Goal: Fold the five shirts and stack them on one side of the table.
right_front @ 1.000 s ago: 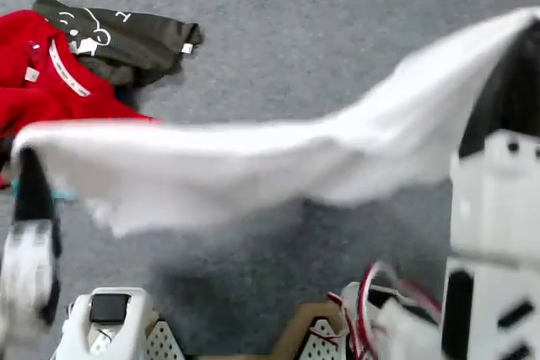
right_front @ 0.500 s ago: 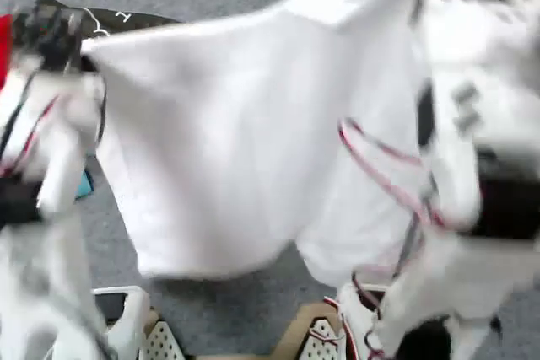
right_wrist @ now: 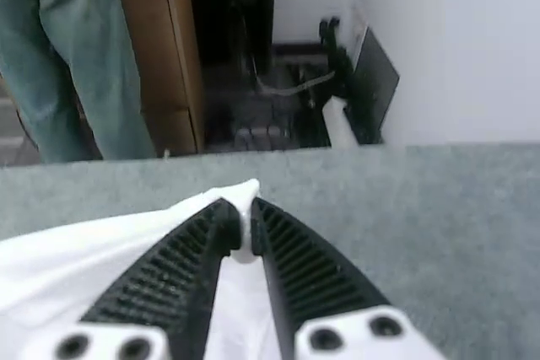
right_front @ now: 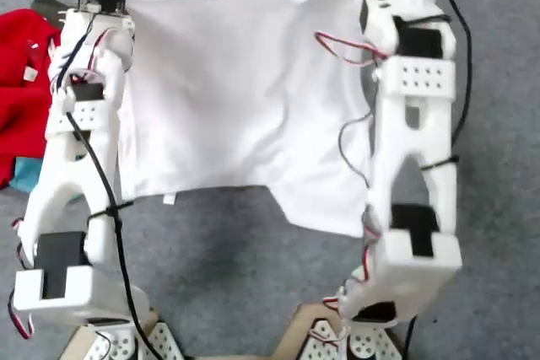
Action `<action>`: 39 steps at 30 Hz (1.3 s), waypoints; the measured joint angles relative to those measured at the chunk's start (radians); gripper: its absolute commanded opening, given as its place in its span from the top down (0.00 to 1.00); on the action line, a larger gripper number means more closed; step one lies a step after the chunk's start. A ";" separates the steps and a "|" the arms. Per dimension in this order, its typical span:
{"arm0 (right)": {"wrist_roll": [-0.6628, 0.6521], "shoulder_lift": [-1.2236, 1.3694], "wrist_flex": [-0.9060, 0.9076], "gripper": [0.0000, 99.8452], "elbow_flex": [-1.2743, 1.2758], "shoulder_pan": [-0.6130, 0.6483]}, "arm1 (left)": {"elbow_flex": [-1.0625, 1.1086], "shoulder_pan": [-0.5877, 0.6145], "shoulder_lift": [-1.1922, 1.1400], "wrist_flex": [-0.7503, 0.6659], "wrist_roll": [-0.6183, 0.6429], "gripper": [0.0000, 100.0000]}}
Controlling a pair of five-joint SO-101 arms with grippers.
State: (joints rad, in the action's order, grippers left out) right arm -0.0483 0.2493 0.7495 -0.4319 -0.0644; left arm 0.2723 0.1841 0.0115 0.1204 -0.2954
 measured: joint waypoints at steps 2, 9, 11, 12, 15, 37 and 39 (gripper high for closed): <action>0.000 0.038 0.115 0.99 -0.086 0.000 | -0.002 0.000 -0.002 0.032 0.000 0.97; -0.112 0.054 0.620 0.99 -0.381 0.031 | -0.002 0.006 0.000 0.330 0.000 0.97; -0.163 0.054 0.760 0.99 -0.437 0.052 | -0.002 0.011 0.025 0.453 0.000 0.97; -0.189 0.054 0.819 0.99 -0.457 0.058 | -0.002 0.011 0.044 0.516 0.000 0.97; -0.256 0.054 0.970 0.99 -0.474 0.064 | 0.031 0.011 0.133 0.664 0.000 0.97; -0.568 -0.620 0.921 0.99 0.720 -0.129 | 0.667 -0.003 0.425 0.680 -0.164 0.97; -0.568 -0.624 0.878 0.99 0.795 -0.129 | 0.667 0.021 0.427 0.680 -0.164 0.97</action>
State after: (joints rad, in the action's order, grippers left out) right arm -0.6160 -0.3751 1.6272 0.3629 -0.1933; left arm 0.9398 0.2056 0.4381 0.8002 -0.4595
